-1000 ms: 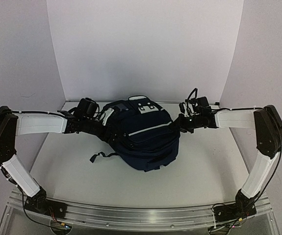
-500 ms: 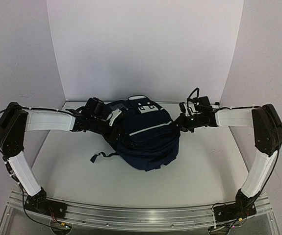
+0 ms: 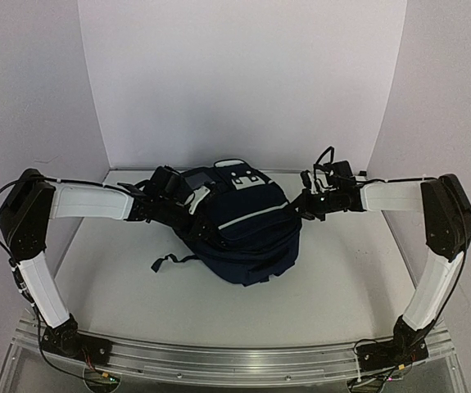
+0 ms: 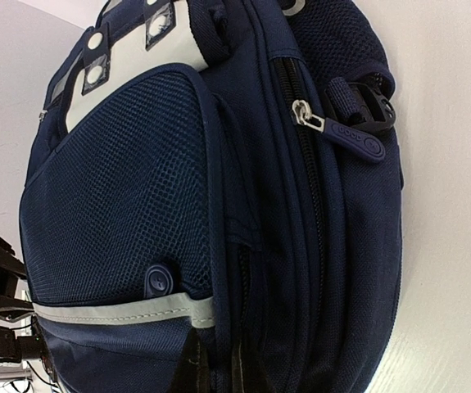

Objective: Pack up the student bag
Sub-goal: Zip the student bag at the center of the board.

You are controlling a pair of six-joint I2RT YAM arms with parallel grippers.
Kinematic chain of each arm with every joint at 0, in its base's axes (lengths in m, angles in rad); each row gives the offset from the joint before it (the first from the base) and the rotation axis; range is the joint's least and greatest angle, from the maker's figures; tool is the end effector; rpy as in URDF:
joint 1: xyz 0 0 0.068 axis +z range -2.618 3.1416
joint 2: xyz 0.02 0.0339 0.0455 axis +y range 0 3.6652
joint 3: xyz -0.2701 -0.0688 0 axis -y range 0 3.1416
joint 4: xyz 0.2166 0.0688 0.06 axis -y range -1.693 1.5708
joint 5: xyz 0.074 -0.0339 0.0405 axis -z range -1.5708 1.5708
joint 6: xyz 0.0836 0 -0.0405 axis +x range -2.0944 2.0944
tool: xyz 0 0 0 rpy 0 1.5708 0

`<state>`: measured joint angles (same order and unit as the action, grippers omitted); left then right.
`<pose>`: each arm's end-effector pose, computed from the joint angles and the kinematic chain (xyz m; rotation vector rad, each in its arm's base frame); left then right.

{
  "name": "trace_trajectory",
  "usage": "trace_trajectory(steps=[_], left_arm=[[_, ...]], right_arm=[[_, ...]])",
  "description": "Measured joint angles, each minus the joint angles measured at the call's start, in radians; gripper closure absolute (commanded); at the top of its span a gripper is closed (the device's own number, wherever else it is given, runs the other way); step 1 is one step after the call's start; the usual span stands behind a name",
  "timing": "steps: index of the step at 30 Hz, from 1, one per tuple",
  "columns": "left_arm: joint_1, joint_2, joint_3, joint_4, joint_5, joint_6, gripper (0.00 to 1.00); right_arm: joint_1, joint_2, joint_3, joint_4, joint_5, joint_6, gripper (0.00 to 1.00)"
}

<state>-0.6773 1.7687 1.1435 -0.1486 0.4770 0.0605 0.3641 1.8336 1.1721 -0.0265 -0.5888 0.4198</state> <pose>0.2798 -0.2743 0.1966 1.0879 2.1368 -0.8574 0.3655 0.1890 0.1975 -0.2680 2.3312 1.0701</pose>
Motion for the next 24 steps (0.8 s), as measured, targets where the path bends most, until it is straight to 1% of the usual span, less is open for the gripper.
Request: trace_trajectory(steps=[5, 11, 20, 24], left_arm=[[-0.013, 0.0, -0.007, 0.003, -0.01, -0.035, 0.84], [-0.018, -0.005, -0.043, 0.047, -0.006, -0.087, 0.95], [-0.021, -0.017, -0.085, 0.113, 0.053, -0.199, 0.97], [-0.046, -0.023, -0.086, 0.115, 0.084, -0.244, 0.96]], right_arm=[[-0.001, 0.0, 0.0, 0.0, 0.0, 0.0, 1.0], [-0.001, 0.0, 0.0, -0.001, -0.001, 0.001, 1.0], [-0.001, 0.0, 0.0, -0.002, 0.004, 0.002, 1.0], [-0.001, 0.0, 0.0, -0.003, 0.015, 0.004, 1.0]])
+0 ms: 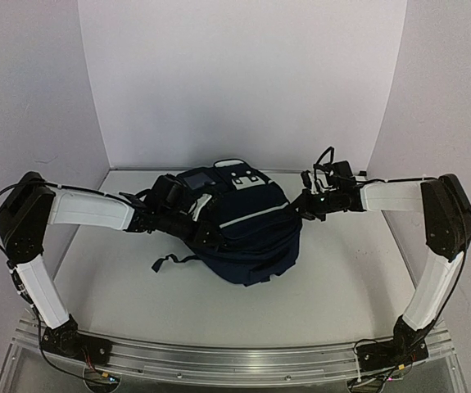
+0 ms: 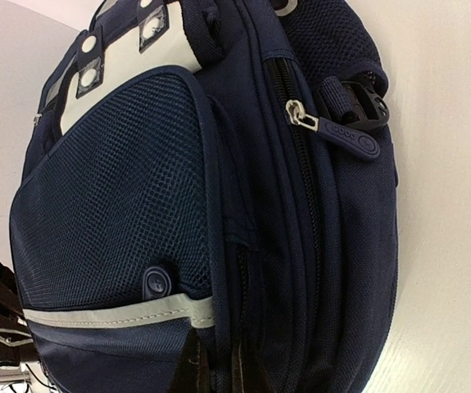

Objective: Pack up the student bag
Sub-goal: Zip the student bag at the center of the board.

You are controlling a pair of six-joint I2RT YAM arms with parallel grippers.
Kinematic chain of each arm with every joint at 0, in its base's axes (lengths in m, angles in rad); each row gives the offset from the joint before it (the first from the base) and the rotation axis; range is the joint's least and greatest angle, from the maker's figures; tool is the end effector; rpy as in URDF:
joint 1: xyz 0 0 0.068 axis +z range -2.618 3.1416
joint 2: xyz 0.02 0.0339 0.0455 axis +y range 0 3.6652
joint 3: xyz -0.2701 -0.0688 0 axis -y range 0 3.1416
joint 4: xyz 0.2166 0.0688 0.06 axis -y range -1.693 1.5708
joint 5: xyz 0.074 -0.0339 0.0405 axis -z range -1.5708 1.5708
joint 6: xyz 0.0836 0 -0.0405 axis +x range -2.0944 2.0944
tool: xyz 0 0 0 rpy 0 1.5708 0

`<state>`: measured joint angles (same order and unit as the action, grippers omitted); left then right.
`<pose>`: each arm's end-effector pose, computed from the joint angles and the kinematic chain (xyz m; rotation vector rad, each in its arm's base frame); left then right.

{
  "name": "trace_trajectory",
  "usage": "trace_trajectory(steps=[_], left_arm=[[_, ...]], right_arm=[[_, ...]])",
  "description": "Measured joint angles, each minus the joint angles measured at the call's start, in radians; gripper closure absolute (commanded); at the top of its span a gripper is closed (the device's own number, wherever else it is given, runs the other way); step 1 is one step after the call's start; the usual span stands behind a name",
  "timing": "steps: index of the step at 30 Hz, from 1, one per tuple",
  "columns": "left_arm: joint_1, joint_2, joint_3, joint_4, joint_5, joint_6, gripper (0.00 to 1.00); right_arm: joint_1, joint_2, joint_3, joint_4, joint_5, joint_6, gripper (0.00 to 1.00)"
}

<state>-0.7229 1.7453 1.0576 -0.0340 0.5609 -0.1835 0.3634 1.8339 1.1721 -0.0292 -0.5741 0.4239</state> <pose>0.2563 -0.2854 0.1927 0.9366 2.2204 -1.0918 0.3663 0.1879 0.1966 -0.2529 2.3367 1.0549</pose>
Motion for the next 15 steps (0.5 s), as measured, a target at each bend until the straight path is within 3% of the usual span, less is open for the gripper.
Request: trace_trajectory(steps=[8, 13, 15], left_arm=[[-0.039, -0.003, 0.016, -0.013, 0.047, -0.088, 0.96], [-0.079, 0.013, 0.066, -0.022, 0.047, -0.161, 0.88], [-0.09, 0.024, 0.067, -0.007, 0.046, -0.194, 0.81]], right_arm=[[0.003, 0.0, 0.0, -0.002, 0.028, 0.007, 1.0], [0.004, 0.0, 0.0, -0.002, 0.064, 0.016, 1.0], [0.004, 0.0, 0.0, -0.001, 0.079, 0.02, 0.9]])
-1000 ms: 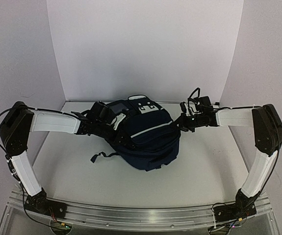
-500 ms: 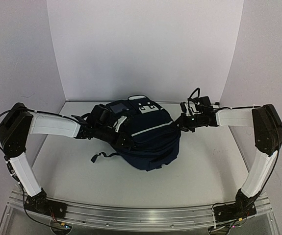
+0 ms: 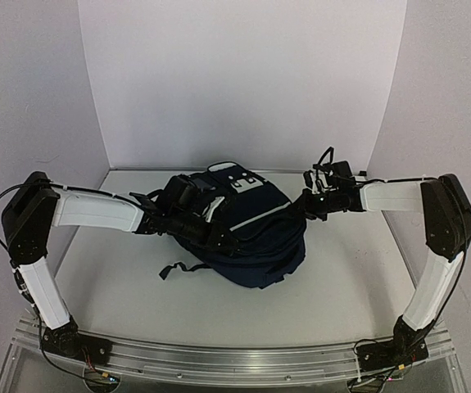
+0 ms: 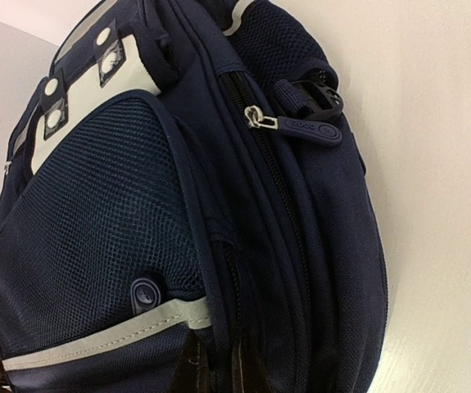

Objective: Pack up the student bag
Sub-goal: Zip the student bag at the center of the board.

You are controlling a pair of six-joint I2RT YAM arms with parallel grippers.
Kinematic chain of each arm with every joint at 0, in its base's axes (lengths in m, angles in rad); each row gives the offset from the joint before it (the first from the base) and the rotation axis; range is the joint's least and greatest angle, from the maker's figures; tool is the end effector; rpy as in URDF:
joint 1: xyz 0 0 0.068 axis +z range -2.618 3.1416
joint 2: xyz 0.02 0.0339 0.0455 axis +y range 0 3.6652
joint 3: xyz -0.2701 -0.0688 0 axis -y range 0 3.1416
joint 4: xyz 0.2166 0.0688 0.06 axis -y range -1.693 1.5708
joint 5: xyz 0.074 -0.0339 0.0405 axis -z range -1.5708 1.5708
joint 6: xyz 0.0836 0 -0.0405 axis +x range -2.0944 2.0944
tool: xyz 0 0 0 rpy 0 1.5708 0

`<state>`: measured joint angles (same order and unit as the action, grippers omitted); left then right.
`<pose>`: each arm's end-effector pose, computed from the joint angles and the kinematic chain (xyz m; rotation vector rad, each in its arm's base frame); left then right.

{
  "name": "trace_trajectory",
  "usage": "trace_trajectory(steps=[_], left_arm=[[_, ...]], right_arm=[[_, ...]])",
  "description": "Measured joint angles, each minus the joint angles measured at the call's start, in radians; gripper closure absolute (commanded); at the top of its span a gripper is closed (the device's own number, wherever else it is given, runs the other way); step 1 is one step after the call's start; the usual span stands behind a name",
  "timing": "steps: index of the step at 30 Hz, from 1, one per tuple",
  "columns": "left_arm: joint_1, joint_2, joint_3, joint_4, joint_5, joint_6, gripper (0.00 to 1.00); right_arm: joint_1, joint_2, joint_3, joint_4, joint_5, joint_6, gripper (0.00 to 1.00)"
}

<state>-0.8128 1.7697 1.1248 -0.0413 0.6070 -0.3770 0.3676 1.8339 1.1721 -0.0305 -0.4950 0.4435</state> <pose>0.2355 -0.3181 0.2056 0.8765 2.2927 -1.2742 0.3698 0.1850 0.1943 -0.1888 2.3482 0.9768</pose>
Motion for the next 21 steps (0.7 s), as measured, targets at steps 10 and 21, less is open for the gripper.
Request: trace_trajectory(steps=[10, 21], left_arm=[[-0.002, -0.043, -0.05, 0.025, -0.036, -0.163, 0.47], [0.109, -0.224, -0.153, 0.131, -0.128, -0.396, 0.32]], right_arm=[[0.004, -0.111, -0.058, -0.009, 0.103, 0.026, 0.44], [0.275, -0.411, -0.152, -0.046, 0.239, 0.145, 0.54]])
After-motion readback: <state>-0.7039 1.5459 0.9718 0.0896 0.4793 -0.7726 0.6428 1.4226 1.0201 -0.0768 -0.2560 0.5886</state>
